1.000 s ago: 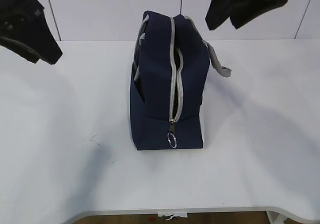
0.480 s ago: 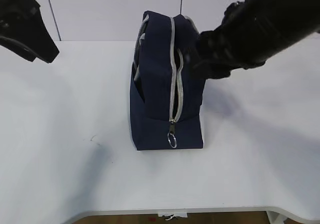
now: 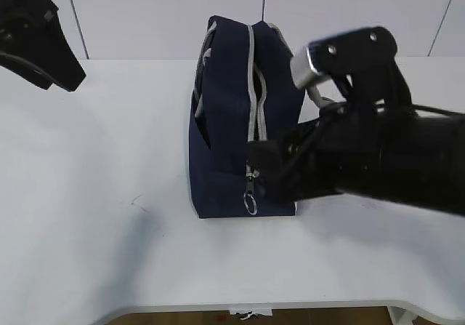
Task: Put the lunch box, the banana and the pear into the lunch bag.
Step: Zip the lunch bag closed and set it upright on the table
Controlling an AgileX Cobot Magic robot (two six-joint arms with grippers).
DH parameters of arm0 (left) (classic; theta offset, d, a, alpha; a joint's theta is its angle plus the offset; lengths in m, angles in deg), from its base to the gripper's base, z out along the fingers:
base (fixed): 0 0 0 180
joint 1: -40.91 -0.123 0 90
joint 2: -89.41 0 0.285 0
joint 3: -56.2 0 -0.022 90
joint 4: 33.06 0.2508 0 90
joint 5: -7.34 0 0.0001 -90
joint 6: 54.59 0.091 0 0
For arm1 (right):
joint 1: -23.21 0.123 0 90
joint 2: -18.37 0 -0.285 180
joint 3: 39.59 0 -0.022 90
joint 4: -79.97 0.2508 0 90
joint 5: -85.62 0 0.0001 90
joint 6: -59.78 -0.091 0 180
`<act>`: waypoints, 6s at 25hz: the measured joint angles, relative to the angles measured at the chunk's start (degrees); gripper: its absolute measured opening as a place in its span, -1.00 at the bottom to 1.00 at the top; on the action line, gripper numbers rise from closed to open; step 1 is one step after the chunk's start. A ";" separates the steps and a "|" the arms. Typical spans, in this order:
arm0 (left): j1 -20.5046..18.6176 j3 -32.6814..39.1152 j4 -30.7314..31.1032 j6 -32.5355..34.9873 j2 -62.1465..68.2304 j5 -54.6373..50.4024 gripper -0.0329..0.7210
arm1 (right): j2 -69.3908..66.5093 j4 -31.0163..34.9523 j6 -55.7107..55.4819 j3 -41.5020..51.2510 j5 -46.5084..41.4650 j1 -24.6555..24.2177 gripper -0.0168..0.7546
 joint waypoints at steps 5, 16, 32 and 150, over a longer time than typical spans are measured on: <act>0.00 0.00 0.00 0.00 0.00 0.00 0.01 | 0.00 -2.83 0.07 11.46 23.12 1.26 -0.02; 0.00 0.00 0.09 0.00 0.00 0.00 -0.03 | -7.59 -3.44 0.07 16.49 31.58 1.38 -0.02; 0.00 0.00 0.09 -0.56 0.00 -0.09 -0.04 | -18.75 -3.44 -2.87 16.49 40.25 1.38 -0.02; 0.13 15.39 -9.10 17.80 -0.22 10.73 -0.18 | -6.44 -2.50 -7.66 -17.11 -5.11 1.38 -0.98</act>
